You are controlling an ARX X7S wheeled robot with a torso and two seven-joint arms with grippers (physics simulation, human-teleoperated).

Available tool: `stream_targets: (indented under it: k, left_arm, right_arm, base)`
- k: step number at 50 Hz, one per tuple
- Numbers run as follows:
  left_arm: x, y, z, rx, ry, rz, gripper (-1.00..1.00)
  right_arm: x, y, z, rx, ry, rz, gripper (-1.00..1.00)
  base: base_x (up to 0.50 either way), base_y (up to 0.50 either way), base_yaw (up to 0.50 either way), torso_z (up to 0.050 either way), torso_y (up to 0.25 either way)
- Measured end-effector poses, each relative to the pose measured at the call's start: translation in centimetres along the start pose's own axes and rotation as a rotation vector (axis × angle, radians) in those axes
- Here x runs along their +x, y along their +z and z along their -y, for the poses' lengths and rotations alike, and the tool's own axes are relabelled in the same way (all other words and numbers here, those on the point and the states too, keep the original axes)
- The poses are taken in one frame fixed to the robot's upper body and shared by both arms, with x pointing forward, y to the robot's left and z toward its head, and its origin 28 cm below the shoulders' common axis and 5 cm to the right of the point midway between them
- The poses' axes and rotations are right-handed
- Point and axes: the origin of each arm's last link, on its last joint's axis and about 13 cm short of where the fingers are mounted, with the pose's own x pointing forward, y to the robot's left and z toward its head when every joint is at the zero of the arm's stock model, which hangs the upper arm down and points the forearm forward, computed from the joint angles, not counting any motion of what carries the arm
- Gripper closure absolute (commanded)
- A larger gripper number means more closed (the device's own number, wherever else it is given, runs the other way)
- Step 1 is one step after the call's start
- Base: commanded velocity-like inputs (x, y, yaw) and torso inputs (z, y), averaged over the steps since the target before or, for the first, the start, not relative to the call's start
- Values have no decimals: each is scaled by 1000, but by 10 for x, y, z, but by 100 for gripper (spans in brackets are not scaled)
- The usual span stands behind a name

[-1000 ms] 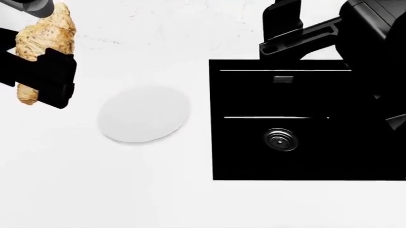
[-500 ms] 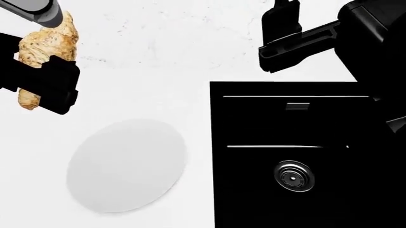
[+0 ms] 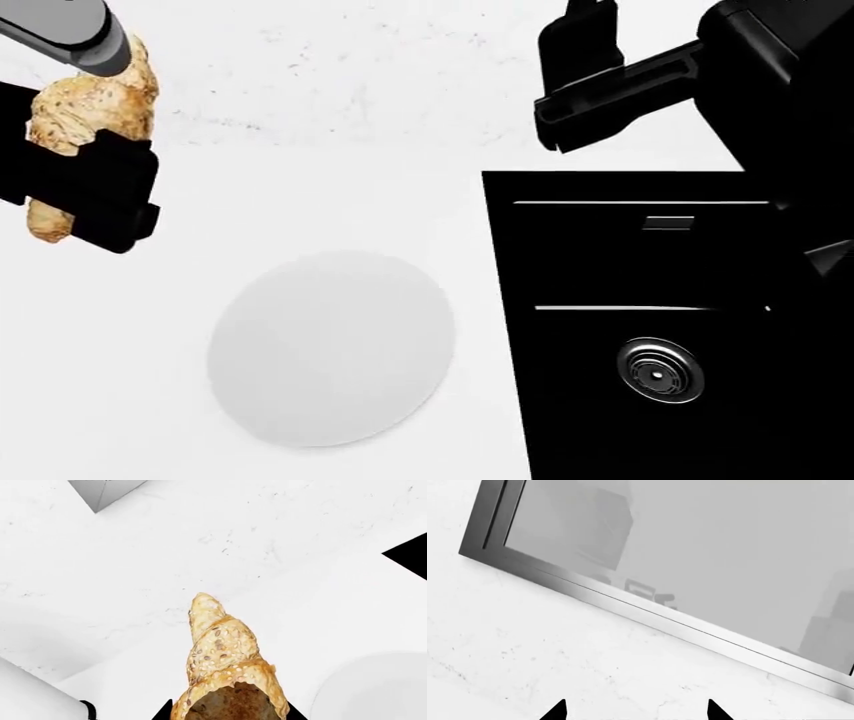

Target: Place the pastries on the plates.

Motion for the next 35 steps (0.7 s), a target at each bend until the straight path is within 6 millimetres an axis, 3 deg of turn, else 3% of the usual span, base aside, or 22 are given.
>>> stream_targets:
  k: [19,35]
  left_arm:
    - [9,-2,16,-3,-170,7,100]
    - [24,-1,33,8,-295,8,100]
  right_arm:
    - [1,-3,1,-6,-4,-20,-100]
    - [-9,1,17,1,-83,-20,-100]
  base:
    - [0,0,0,0,0]
    - [0,0,0,0,1]
